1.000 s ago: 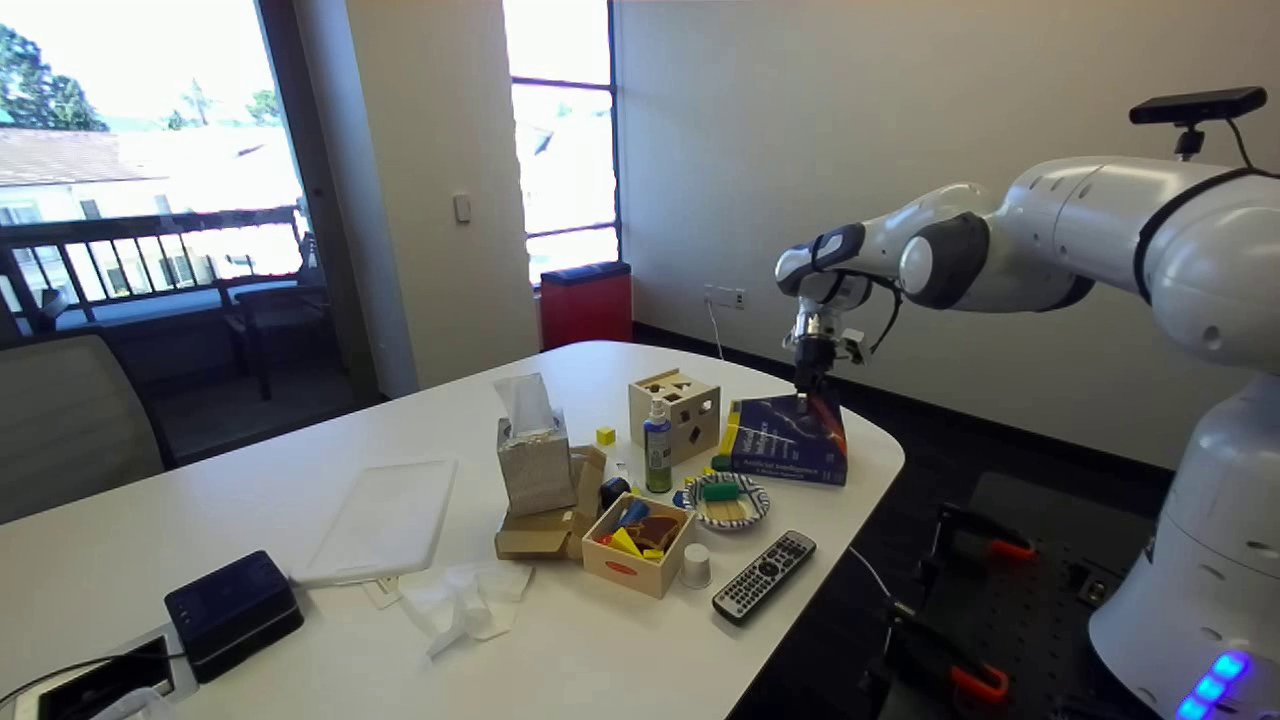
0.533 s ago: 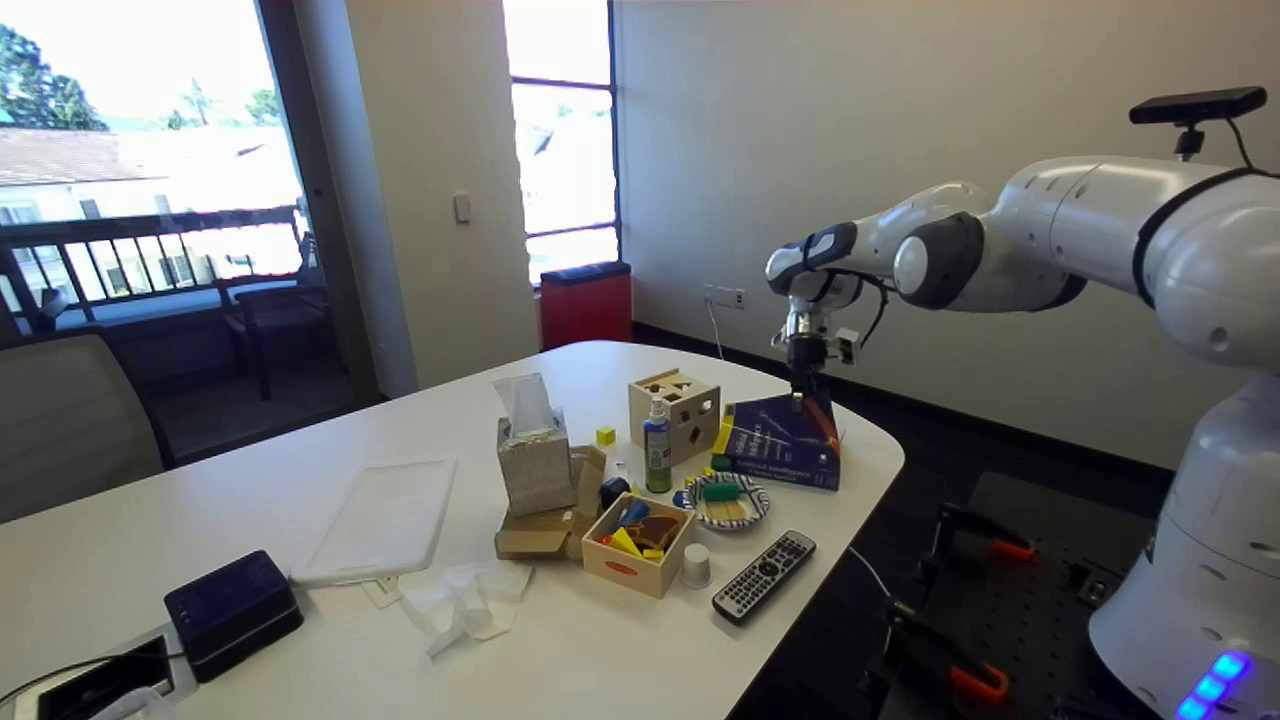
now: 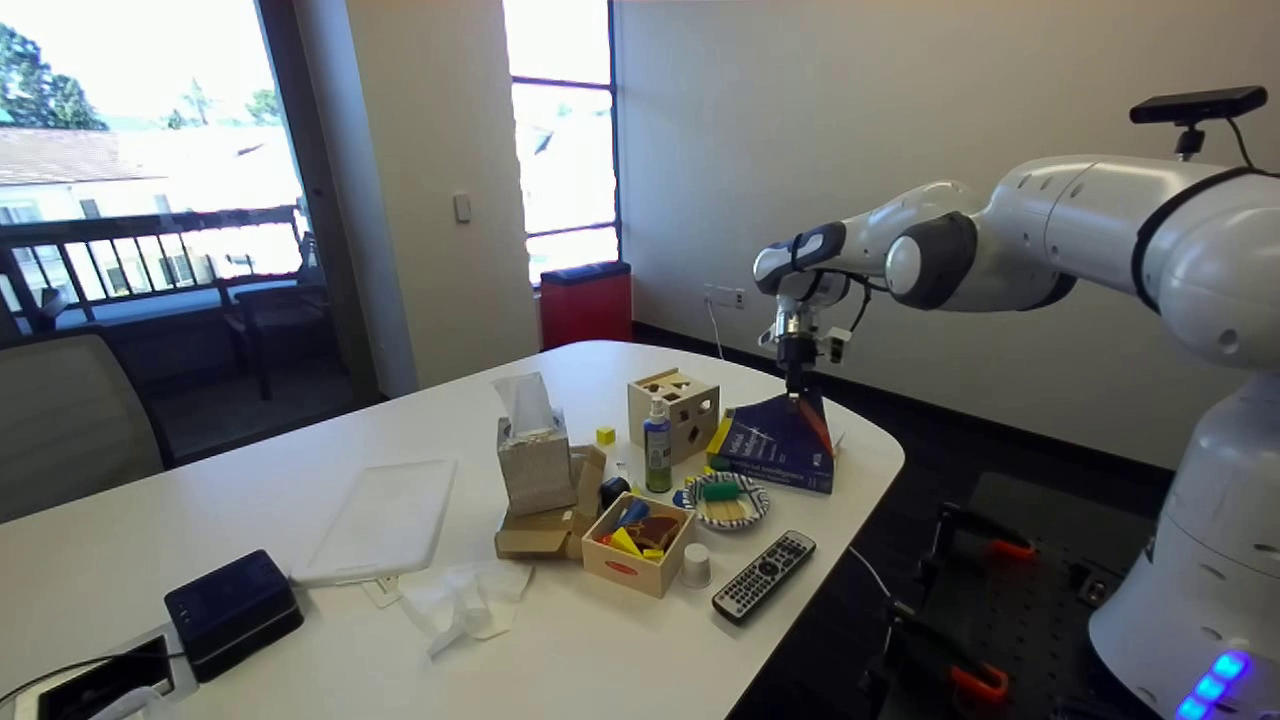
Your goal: Open the book
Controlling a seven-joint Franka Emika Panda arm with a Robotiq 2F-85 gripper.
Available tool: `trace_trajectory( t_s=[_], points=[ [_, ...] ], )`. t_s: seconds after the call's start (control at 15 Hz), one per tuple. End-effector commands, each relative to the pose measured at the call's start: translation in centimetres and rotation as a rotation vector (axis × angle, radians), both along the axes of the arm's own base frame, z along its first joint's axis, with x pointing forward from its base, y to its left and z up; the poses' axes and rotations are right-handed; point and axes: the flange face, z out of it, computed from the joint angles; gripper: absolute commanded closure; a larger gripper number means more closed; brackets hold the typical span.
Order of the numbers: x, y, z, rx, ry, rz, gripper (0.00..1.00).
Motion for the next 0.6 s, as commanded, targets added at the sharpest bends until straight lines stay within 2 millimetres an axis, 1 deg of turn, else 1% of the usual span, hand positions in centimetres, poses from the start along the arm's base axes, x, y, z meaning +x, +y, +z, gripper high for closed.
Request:
trace_trajectory(
  t_s=[0.0, 0.27, 0.53],
  points=[
    [0.4, 0.9, 0.9, 0.038, -0.015, 0.082, 0.00],
    [-0.1, 0.9, 1.4, 0.087, -0.039, 0.158, 0.00],
    [-1.1, 1.8, 1.5, 0.176, -0.025, 0.270, 0.00]
  ],
)
